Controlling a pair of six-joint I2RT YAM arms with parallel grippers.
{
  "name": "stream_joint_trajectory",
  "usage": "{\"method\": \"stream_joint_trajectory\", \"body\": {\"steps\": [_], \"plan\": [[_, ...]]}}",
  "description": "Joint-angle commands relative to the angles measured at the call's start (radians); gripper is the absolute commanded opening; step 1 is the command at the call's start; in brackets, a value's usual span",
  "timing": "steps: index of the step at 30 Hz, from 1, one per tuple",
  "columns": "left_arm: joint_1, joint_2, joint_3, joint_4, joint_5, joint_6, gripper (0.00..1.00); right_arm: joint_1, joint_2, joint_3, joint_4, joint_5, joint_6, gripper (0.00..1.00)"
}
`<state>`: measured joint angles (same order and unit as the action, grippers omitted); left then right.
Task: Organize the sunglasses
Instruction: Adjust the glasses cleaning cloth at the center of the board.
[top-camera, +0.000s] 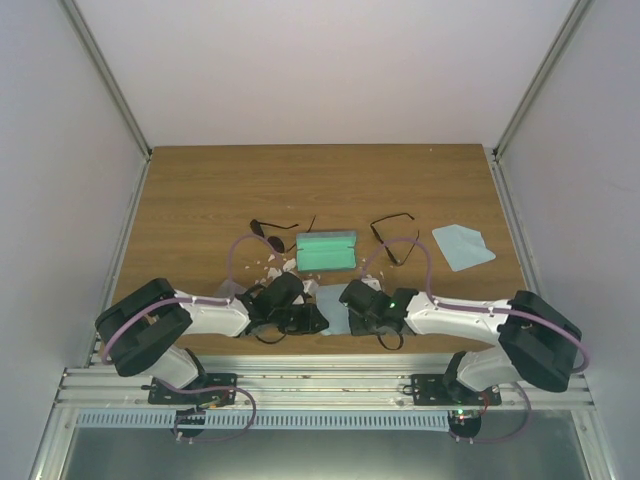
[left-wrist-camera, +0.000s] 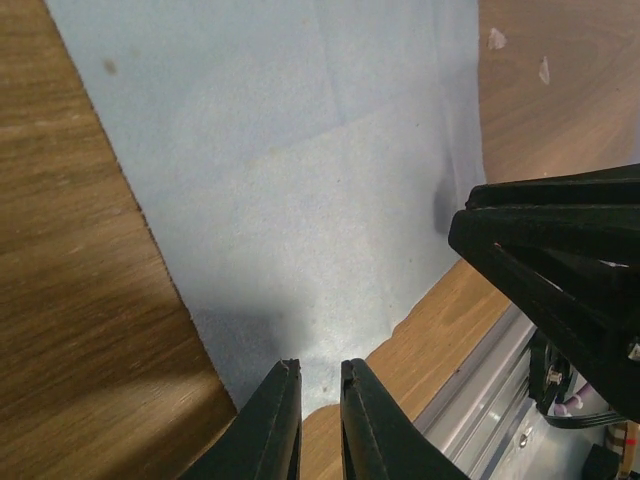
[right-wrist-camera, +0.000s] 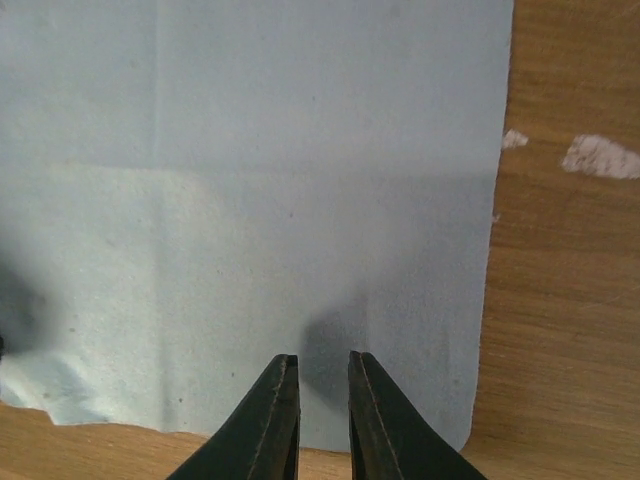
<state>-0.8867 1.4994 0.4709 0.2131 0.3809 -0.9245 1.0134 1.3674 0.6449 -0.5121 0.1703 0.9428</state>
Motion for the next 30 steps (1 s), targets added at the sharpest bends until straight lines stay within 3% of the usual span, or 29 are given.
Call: {"method": "stream_joint_trajectory", "body": {"steps": [1, 11, 16, 21, 30], "plan": [[-0.011, -0.006, -0.02, -0.008, 0.002, -0.014, 0.15, -0.006, 0.01, -0.04, 0.049, -0.036, -0.01, 0.16], [-0.018, -0.076, -0.031, -0.136, -0.058, -0.017, 0.14, -0.004, -0.049, -0.088, 0.017, -0.07, 0.009, 0.16], [-0.026, -0.112, -0.02, -0.034, 0.019, 0.0, 0.15, -0.005, -0.066, -0.067, 0.029, -0.074, -0.004, 0.16], [-0.056, -0.049, 0.039, 0.014, 0.048, 0.008, 0.15, -0.004, -0.055, -0.051, 0.034, -0.059, -0.004, 0.16], [-0.078, 0.026, 0.021, -0.045, -0.056, -0.043, 0.13, -0.004, -0.06, -0.07, 0.035, -0.054, 0.007, 0.16]]}}
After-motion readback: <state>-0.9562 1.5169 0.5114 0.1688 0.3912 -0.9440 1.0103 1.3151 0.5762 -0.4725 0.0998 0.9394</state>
